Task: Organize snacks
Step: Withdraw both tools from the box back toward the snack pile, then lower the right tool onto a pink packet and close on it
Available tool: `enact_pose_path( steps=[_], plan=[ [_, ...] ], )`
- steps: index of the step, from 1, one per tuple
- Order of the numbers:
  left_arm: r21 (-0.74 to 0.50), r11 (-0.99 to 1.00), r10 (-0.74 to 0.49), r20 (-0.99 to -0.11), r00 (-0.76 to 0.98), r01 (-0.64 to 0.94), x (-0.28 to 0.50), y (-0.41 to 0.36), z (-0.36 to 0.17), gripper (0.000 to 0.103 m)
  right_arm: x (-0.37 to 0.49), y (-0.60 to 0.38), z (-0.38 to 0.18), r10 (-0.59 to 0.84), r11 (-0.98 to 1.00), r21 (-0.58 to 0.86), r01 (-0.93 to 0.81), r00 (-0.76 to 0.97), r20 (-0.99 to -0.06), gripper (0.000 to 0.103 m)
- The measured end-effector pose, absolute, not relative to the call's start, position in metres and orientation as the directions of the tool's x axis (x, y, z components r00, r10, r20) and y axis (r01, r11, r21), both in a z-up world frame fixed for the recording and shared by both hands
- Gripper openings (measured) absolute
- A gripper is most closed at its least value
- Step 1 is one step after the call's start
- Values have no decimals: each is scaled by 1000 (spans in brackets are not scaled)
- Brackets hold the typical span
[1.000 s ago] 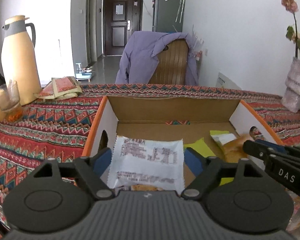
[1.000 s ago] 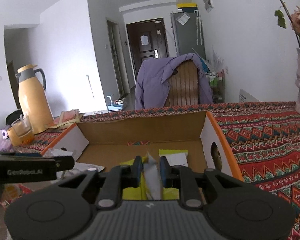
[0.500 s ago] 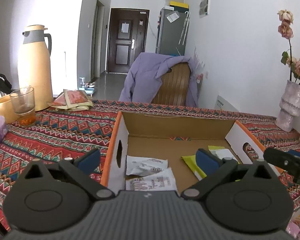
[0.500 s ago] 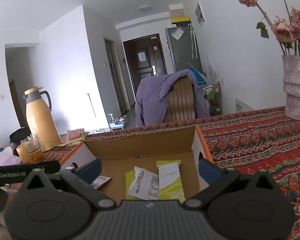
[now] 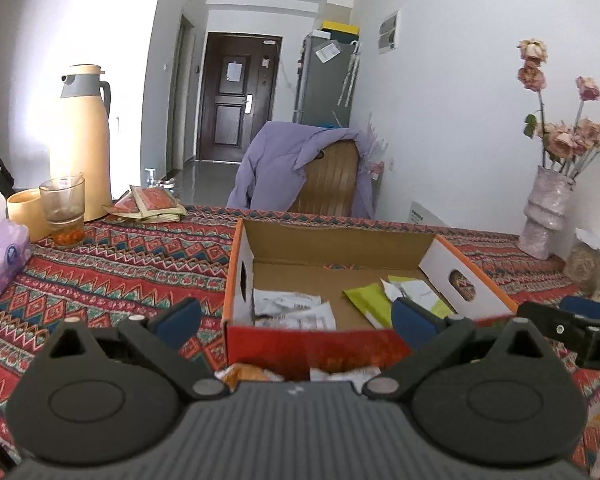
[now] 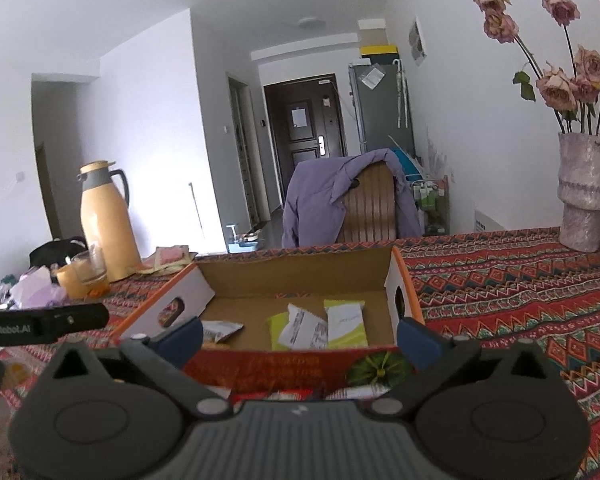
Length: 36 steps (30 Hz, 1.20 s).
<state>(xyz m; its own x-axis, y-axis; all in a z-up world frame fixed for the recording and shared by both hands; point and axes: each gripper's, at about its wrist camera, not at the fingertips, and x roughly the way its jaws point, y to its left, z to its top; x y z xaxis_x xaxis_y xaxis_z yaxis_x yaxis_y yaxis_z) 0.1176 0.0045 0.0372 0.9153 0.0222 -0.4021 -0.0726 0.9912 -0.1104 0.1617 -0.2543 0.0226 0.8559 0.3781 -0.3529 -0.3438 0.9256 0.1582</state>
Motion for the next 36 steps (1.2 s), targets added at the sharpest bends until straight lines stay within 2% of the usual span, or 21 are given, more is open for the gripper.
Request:
enact_pose_path(
  steps=[6,20,32,36],
  plan=[
    [-97,994,4,-431,902,-51,86,7,18,103,130,-253,13,374,925,84,-371,848,-376,103],
    [-118,991,-5,-495,869,-62,49,21,-18,103,82,-248,-21,393,912,80,-402,803,-448,103],
    [-129,989,-3,-499,867,-71,45,24,-34,103,77,-272,-34,291,949,31,-314,832,-472,103],
    [-131,989,-1,-500,866,-74,45,25,-35,103,93,-283,-38,240,958,-13,-287,824,-513,103]
  ],
)
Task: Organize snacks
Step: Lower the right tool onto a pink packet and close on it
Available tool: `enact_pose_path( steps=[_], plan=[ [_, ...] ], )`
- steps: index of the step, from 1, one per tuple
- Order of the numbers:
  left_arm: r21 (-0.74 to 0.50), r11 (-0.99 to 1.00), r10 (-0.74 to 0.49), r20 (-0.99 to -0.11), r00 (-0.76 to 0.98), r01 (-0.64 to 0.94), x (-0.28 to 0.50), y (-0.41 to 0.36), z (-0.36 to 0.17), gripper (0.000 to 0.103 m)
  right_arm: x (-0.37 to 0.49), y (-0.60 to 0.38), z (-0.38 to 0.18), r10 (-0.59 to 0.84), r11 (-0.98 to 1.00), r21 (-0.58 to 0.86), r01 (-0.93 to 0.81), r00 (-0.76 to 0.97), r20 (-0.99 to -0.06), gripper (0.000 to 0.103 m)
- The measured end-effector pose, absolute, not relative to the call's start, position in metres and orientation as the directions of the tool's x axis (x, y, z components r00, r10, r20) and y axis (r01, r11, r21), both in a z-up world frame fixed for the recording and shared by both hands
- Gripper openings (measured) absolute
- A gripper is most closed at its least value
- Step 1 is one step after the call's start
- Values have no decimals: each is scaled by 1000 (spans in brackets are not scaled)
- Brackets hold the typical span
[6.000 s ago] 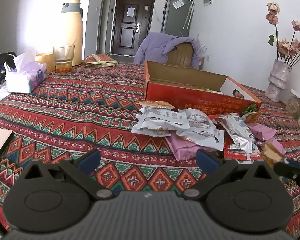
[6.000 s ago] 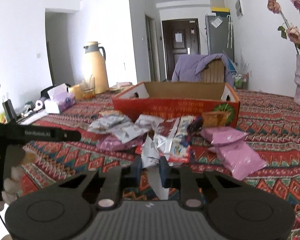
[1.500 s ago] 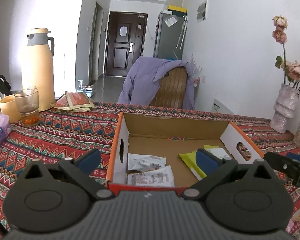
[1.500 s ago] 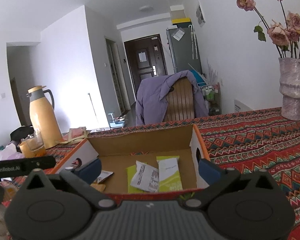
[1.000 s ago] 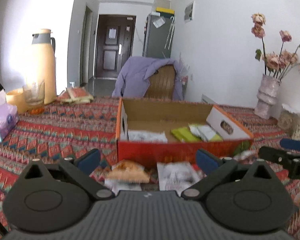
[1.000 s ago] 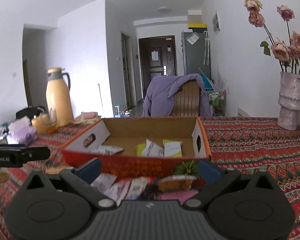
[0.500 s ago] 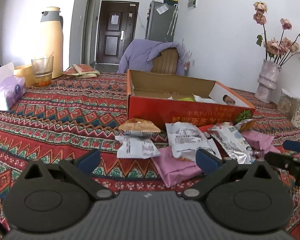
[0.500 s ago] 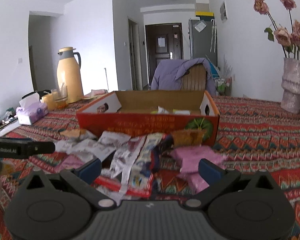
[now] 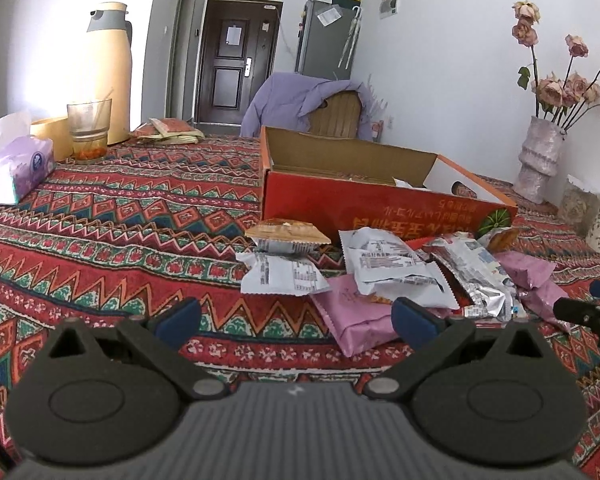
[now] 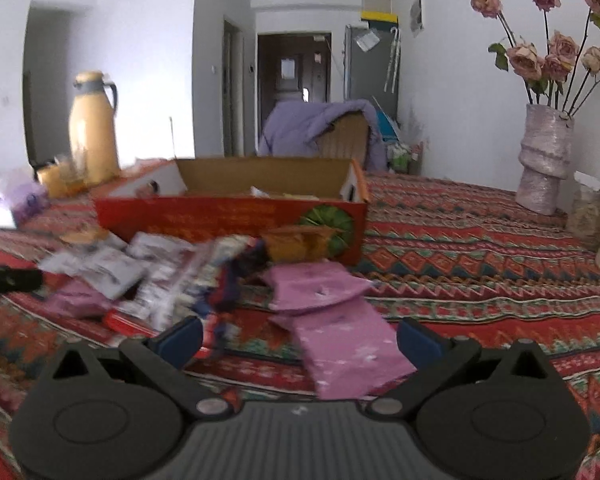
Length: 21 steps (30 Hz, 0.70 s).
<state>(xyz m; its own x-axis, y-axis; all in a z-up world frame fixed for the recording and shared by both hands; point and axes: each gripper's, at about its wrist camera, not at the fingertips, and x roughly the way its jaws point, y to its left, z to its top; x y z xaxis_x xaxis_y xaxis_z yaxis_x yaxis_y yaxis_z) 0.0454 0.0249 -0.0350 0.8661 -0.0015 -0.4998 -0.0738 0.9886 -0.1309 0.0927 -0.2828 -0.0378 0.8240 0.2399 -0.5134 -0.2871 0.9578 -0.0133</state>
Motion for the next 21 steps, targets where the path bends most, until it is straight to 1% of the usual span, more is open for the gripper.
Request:
enact_pose_path(
  steps=[3,9,13,15,16,17,21],
  plan=[
    [-138,987,-3,-507,862,-78,47,26,-36,103,108,-288,-44,223,956,-39,-291,806,-548,103],
    [-145,986,-3,-505,863,-82,47,26,-37,103,138,-296,-53,210,960,-16,-279,758,-618,103],
    [-149,985,-4,-510,860,-84,47,27,-37,103,152,-293,-59,206,954,-35,-296,739,-642,103],
    [-151,985,-4,-513,858,-85,48,27,-38,103,157,-291,-61,213,949,-40,-313,729,-651,98],
    [-153,985,-5,-515,857,-86,48,27,-38,103,158,-290,-62,220,948,-34,-317,727,-651,93],
    [-155,984,-6,-517,856,-87,48,27,-38,103,159,-290,-61,229,947,-25,-321,725,-650,86],
    [-164,982,-9,-522,853,-90,50,29,-39,103,157,-287,-60,260,938,-9,-346,720,-643,74]
  ],
)
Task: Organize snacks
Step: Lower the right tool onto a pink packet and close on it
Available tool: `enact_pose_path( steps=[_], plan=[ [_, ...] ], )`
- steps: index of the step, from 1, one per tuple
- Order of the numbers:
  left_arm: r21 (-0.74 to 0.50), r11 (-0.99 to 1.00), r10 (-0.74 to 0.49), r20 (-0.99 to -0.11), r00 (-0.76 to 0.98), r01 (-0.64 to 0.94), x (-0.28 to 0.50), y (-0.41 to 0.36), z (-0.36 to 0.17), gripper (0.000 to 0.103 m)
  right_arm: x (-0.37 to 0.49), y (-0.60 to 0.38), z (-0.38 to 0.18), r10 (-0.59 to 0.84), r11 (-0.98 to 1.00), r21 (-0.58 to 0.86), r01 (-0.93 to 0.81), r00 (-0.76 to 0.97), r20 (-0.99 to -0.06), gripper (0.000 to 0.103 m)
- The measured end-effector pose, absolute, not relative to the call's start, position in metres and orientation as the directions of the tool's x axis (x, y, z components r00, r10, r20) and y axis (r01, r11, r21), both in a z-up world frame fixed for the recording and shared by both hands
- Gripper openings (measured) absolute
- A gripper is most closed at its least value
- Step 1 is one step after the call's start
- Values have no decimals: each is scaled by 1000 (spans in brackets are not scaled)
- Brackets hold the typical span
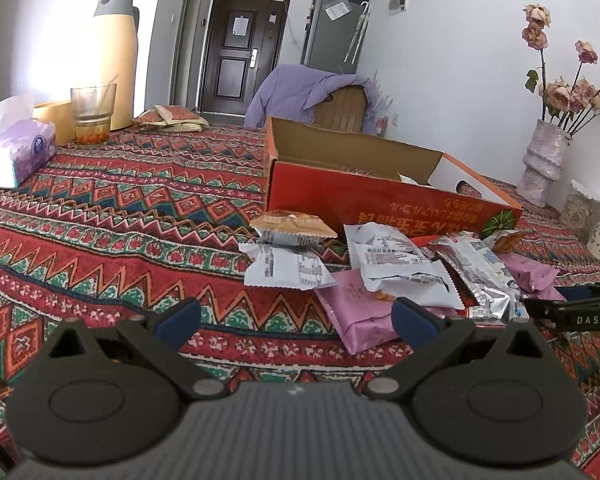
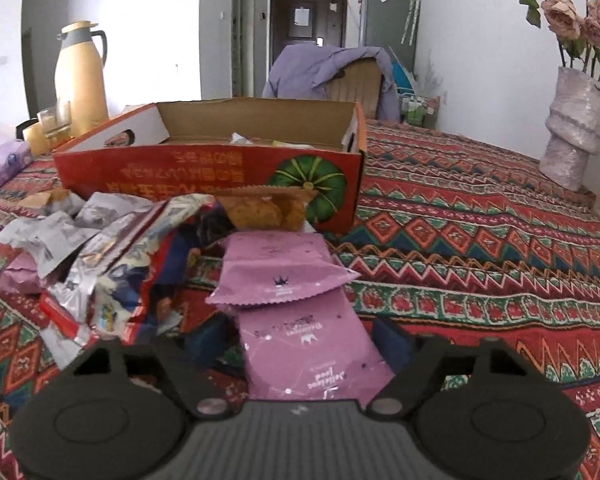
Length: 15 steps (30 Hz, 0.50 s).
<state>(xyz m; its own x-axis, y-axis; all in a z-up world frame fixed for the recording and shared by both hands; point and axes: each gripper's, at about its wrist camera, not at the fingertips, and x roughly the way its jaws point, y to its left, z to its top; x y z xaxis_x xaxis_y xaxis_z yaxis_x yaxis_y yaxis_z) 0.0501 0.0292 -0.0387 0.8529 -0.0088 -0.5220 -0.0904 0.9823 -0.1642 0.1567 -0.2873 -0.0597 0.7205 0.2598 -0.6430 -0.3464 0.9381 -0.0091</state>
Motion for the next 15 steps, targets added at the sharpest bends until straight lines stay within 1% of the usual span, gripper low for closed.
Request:
enact_pose_path(
  steps=[2,3,9,15],
  plan=[
    [-168,981,-10,-524,852,-92,51,30,-39,103,154,-287,-59,276,934,3,-357,715,-643,64],
    [-169,981,-10,-524,852,-93,51,30,-39,103,152,-287,-58,280,932,5,-362,713,-643,62],
    [-170,981,-9,-524,852,-94,50,30,-39,103,132,-287,-56,308,926,30,-375,710,-633,61],
    [-176,980,-9,-523,852,-97,50,31,-39,103,101,-291,-48,324,937,92,-336,747,-581,61]
  ],
)
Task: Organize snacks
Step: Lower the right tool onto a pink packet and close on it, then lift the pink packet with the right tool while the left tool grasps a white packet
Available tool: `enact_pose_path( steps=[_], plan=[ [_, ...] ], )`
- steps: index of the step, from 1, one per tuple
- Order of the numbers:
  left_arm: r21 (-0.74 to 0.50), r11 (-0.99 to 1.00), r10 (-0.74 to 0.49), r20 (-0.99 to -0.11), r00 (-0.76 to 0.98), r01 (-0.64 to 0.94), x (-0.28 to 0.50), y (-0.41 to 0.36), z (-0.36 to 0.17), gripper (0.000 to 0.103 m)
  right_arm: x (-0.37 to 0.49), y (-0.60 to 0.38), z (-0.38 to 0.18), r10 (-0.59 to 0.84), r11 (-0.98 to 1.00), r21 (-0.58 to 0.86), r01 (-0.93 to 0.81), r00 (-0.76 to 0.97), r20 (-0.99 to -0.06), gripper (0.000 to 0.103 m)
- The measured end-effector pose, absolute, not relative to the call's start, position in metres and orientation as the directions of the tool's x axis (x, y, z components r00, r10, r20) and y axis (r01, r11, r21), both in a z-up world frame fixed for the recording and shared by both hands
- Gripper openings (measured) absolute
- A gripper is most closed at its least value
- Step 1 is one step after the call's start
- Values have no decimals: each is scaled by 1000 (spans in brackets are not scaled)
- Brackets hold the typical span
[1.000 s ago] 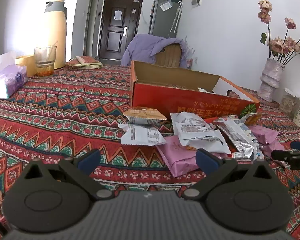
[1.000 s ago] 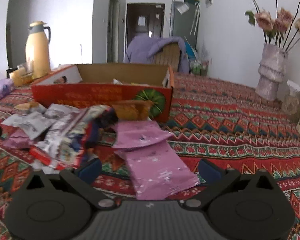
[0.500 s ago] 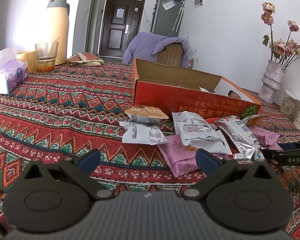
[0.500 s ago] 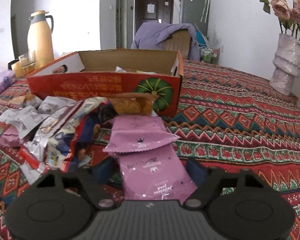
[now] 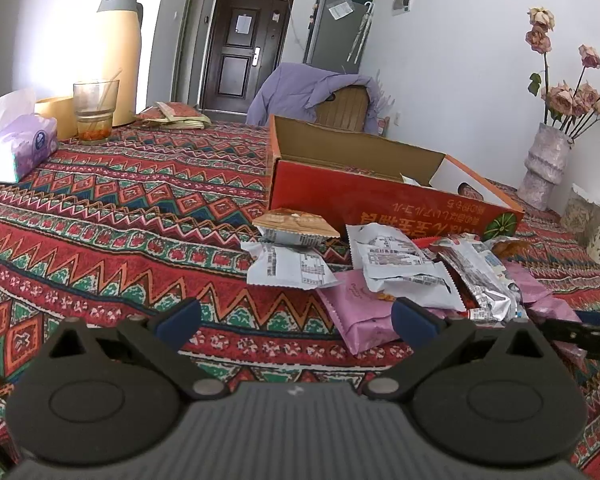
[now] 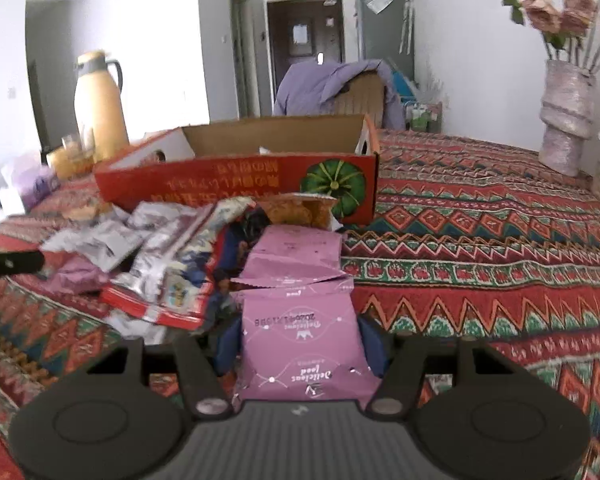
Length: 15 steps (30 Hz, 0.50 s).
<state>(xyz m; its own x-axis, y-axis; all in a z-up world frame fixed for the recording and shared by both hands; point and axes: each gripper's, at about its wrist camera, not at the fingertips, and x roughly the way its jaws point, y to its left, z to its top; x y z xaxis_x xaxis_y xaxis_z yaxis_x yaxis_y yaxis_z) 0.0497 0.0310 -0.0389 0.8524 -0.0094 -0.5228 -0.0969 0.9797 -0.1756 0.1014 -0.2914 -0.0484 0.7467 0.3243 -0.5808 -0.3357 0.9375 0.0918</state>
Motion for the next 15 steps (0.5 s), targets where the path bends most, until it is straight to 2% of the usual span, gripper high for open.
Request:
enact_pose_path(
  steps=[7,15],
  plan=[
    [-156,982,11,-527,850,-110,49,29,-36,103,75,-291,-28,349,935,125,-332,800,-489,61],
    [-86,986,77,-529,845,-144,65,24,-15,103,80,-281,-24,369,928,138,-346,804,-466,61]
  ],
)
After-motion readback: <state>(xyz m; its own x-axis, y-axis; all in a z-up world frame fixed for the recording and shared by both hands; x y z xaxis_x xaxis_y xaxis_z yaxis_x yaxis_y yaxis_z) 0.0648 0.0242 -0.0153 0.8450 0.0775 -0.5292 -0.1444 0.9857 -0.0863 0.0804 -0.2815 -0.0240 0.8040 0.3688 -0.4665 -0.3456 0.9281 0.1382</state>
